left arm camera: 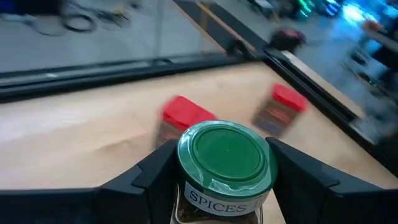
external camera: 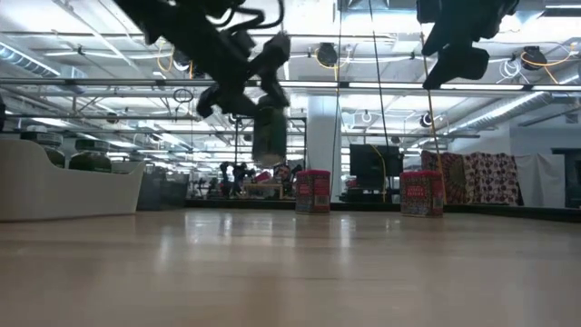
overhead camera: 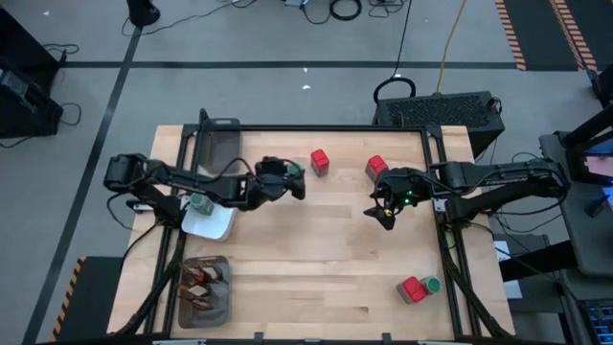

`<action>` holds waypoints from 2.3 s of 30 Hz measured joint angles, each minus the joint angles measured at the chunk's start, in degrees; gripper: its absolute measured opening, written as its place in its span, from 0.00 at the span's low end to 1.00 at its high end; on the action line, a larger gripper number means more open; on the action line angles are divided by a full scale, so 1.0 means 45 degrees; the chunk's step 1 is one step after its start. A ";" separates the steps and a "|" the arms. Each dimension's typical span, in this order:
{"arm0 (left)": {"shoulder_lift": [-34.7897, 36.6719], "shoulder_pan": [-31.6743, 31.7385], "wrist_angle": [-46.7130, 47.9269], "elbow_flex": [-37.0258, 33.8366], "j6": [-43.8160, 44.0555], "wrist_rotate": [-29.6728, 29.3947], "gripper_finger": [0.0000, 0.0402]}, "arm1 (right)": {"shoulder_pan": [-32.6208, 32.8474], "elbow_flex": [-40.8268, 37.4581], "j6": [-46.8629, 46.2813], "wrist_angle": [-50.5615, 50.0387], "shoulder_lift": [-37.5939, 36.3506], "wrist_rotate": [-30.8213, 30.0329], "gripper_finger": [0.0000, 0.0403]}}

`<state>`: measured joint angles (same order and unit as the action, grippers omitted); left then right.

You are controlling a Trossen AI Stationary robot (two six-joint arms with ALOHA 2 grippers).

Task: Sort spices by type
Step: Put the green seasoning bottle into the white bin

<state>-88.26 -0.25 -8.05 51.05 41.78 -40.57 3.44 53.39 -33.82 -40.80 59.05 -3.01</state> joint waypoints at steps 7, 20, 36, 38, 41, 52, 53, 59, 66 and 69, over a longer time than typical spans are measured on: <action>-0.0009 -0.0214 0.0187 -0.0466 0.0144 -0.1085 0.54 | 0.0011 0.0000 0.0075 0.0094 0.0000 -0.0053 0.72; -0.2135 -0.0404 -0.1136 -0.0461 -0.0074 -0.0998 0.54 | 0.0011 -0.0005 0.0070 0.0706 0.0000 -0.0057 0.72; -0.2663 -0.0652 -0.1266 -0.0452 -0.0033 -0.0450 0.57 | 0.0011 -0.0005 -0.0034 0.0642 0.0000 0.0006 0.72; -0.2658 -0.0652 -0.1136 -0.0449 -0.0028 -0.0295 0.57 | 0.0011 -0.0005 -0.0017 0.0640 0.0000 0.0006 0.72; -0.2653 -0.0652 -0.1095 -0.0447 -0.0033 -0.0174 0.57 | 0.0011 -0.0005 0.0080 0.0640 0.0000 0.0011 0.72; -0.2636 -0.0603 -0.1063 -0.0434 -0.0117 0.0760 0.64 | 0.0011 -0.0005 0.0330 0.0637 0.0000 0.0011 0.72; -0.2663 -0.0584 -0.0983 -0.0442 -0.0120 0.0799 0.66 | 0.0011 -0.0005 0.0330 0.0637 0.0000 0.0011 0.72; -0.2658 -0.0397 -0.1021 -0.0443 -0.0130 0.1836 0.80 | 0.0011 -0.0005 0.0331 0.0637 0.0000 0.0011 0.72; -0.2239 -0.0068 -0.1088 -0.0400 -0.0254 0.2018 0.82 | 0.0011 -0.0005 0.0330 0.0632 0.0000 0.0011 0.72; -0.1839 0.0106 -0.1085 -0.0247 -0.1260 0.2107 0.82 | 0.0011 -0.0005 0.0330 0.0627 0.0000 0.0011 0.72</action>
<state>-96.54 0.23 -12.93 49.94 36.10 -31.09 3.49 53.36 -32.34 -37.98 59.05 -2.96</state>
